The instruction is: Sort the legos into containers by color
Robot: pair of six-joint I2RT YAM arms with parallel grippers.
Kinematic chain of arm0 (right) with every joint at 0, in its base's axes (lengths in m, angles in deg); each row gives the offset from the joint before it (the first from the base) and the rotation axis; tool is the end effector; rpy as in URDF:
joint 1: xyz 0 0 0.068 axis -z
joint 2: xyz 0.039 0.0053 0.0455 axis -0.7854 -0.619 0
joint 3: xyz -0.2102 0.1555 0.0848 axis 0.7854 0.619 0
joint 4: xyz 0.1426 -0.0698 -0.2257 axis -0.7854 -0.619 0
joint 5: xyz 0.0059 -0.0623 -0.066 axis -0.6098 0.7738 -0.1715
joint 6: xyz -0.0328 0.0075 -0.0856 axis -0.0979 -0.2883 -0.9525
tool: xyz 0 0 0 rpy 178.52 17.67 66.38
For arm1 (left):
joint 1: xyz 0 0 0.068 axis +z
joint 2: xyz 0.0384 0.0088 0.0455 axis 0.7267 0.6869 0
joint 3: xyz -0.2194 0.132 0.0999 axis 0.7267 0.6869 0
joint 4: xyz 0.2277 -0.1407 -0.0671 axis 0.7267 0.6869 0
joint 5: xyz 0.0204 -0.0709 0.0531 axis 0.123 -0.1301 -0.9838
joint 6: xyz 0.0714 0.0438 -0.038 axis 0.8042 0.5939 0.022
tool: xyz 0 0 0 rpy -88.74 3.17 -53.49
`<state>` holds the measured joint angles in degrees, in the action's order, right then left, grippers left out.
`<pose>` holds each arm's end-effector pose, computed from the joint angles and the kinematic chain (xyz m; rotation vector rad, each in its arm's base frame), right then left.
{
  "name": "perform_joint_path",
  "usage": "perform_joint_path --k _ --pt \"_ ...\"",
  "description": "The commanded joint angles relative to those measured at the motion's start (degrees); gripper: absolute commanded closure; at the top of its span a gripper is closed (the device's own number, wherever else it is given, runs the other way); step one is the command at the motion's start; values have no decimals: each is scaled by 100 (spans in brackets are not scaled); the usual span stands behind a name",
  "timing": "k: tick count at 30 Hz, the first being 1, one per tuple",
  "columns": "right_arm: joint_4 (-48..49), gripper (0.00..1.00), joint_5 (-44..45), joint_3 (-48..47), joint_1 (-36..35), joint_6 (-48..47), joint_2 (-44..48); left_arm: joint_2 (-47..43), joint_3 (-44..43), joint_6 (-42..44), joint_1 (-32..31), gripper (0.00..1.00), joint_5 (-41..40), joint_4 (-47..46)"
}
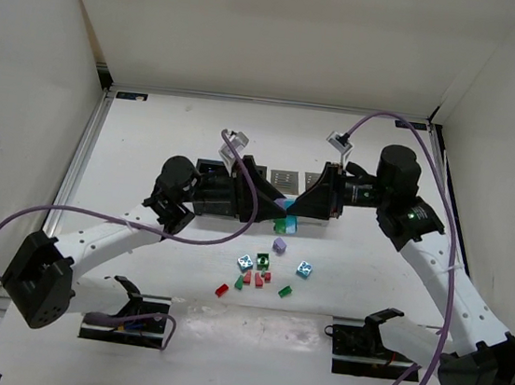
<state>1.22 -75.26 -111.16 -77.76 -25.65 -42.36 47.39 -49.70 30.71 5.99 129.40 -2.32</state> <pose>0.2075 0.1811 0.3778 -0.7283 1.8330 1.6417 0.1996 -0.2499 0.3398 0.7371 1.4743 -1.7332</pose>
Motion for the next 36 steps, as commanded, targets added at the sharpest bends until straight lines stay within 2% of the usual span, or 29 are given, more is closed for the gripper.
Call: perform_joint_path --k 1,4,7,11,12,13,16,19,21,24,27,29,30,33,36 --pt "170 100 -53 -54 148 -7 92 94 4 -666 107 37 513 -1171" --pt "162 100 -44 -72 113 -24 83 235 -119 -781 116 37 671 -1294" --pt "83 100 -70 -63 191 -51 83 341 -128 -1009 194 43 733 -1637" --pt "30 100 -71 -72 236 -77 75 376 -242 -949 256 59 759 -1445" --pt "30 100 -44 -89 210 -77 100 394 -364 -844 256 69 768 -1174" --pt "30 100 -18 -90 201 -86 83 385 -382 -773 230 73 768 -937" --pt "-75 100 9 -116 165 -174 48 341 -400 -658 221 81 724 -864" --pt "-478 100 35 -151 270 -419 74 131 -348 -518 265 85 637 -750" --pt "-664 100 26 -160 568 -516 153 -114 -322 -221 379 89 496 -206" --pt "-876 100 -87 -38 1050 -605 390 -527 -303 315 485 91 330 881" --pt "-937 100 -53 42 1359 -526 584 -844 -461 1002 502 91 93 2093" --pt "-955 100 -44 68 1491 -508 672 -1003 -540 1326 503 91 -127 2500" --pt "-1007 100 -44 86 1519 -551 698 -1065 -715 1546 520 91 -206 3059" --pt "-1470 100 219 78 1852 -700 838 -855 -1223 1925 485 91 -1178 4202" --pt "-1981 100 790 16 2239 -955 1032 -275 -1832 2154 450 91 -2024 4804"
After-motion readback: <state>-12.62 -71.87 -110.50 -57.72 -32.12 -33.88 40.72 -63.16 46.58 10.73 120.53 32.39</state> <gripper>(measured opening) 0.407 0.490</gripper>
